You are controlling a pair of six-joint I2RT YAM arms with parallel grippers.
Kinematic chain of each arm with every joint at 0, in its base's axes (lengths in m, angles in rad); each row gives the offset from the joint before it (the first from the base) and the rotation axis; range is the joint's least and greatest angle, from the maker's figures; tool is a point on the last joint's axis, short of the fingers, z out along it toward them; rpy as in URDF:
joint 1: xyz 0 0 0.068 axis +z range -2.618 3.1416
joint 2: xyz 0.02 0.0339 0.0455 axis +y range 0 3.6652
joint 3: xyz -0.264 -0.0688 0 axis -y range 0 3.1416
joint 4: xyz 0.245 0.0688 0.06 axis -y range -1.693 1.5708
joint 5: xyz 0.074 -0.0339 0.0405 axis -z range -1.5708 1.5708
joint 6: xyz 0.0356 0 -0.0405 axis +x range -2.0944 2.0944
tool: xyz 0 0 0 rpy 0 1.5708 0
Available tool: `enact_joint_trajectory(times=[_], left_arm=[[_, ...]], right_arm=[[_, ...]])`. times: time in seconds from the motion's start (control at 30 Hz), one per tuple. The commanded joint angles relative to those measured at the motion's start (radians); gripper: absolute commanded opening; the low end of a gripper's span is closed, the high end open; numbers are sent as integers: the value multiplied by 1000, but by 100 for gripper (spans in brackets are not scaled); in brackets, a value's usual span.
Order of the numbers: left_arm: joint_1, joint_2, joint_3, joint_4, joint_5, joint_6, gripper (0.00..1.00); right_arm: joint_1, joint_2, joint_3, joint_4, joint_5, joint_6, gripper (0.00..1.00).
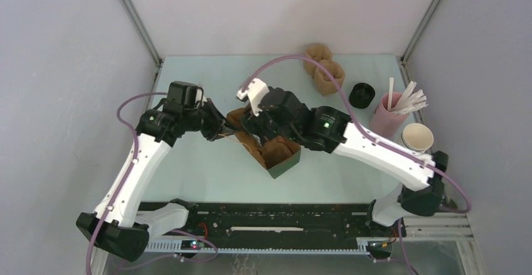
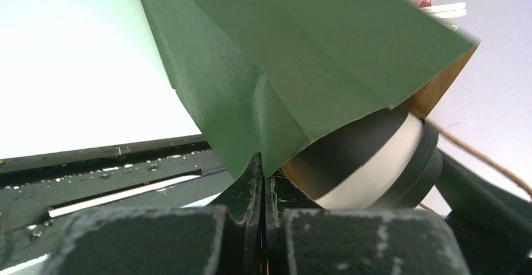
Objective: Pack the takeout coffee
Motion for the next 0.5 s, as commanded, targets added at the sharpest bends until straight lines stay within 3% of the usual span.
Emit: enact_joint_trajectory(times=[0.0,0.47], left_arm=[[7,-13,1,15,60,-60,0],[9,-38,-24,72,101,-151,0]], right_arm=[[0,-137,-113,105,-154,-40,39],[-13,-230,-277,104,-341,-197,40]])
